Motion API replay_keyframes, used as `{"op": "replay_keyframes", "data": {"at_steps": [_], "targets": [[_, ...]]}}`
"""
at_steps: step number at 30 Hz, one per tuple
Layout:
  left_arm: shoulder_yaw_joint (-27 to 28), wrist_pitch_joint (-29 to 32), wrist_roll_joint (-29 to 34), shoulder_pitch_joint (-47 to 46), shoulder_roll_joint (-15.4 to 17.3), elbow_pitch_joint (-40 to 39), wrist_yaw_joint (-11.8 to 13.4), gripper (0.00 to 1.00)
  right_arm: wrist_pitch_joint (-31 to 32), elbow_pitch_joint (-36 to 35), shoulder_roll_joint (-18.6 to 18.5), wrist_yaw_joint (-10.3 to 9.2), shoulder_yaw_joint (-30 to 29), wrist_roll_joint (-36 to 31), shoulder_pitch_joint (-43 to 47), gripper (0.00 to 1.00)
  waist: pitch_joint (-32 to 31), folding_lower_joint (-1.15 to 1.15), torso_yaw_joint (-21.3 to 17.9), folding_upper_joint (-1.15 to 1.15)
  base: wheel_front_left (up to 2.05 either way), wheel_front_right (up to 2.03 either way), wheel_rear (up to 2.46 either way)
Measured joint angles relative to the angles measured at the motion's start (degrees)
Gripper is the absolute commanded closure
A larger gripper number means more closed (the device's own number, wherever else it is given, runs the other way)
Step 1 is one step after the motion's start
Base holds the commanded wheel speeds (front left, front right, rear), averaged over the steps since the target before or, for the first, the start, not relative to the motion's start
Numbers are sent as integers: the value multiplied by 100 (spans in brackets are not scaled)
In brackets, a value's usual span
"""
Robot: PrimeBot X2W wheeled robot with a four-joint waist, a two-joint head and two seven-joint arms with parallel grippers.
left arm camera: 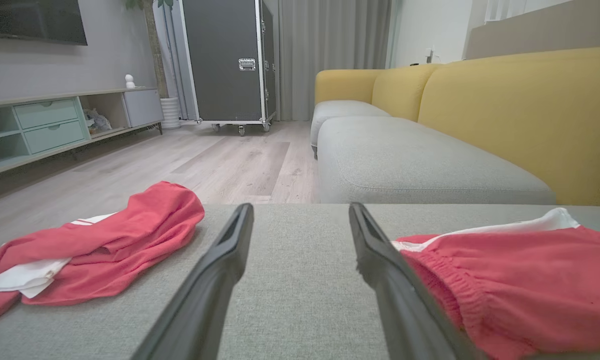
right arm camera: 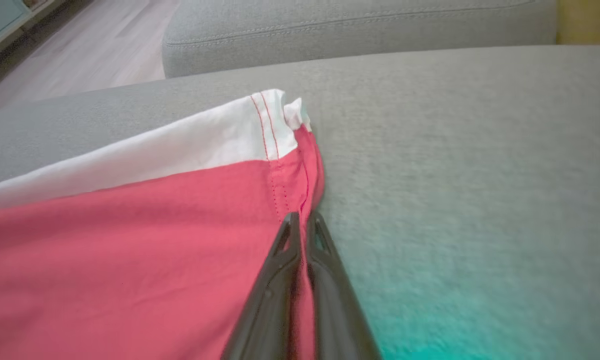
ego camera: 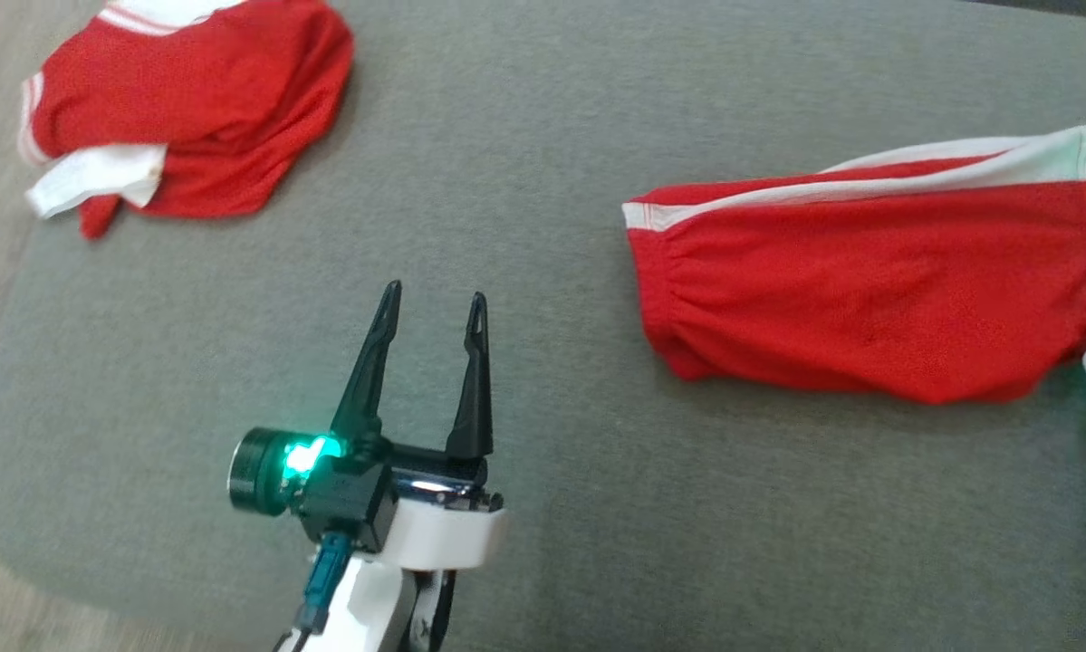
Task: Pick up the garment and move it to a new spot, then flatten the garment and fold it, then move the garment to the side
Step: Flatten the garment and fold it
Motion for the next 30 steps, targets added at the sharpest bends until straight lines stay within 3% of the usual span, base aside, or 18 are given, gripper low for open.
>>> {"op": "replay_keyframes", "data": {"at_steps": [4, 13, 17, 23, 30], "targets": [[130, 0, 80, 125, 1, 40, -31, 0, -176, -4, -33, 1, 26, -2, 181, 100, -78, 0, -218, 0, 0, 0, 0], [324, 0, 260, 194, 2, 169, -289, 0, -519, 64, -634, 0, -118, -154, 521, 100, -233, 0, -927, 0, 0, 0, 0], [332, 0, 299, 194, 1, 246, -344, 0, -643, -15, -670, 0, -171, -230, 503, 100, -244, 0, -1132, 0, 0, 0, 0], [342, 0, 302, 220, 2, 409, -410, 0, -720, -723, -475, 0, -144, -448, 146, 100, -422, 0, -1264, 0, 0, 0, 0], [342, 0, 291, 483, 3, 553, -479, 0, -430, -2006, 166, 0, -25, -772, 97, 100, -787, -1, -1294, 0, 0, 0, 0]]}}
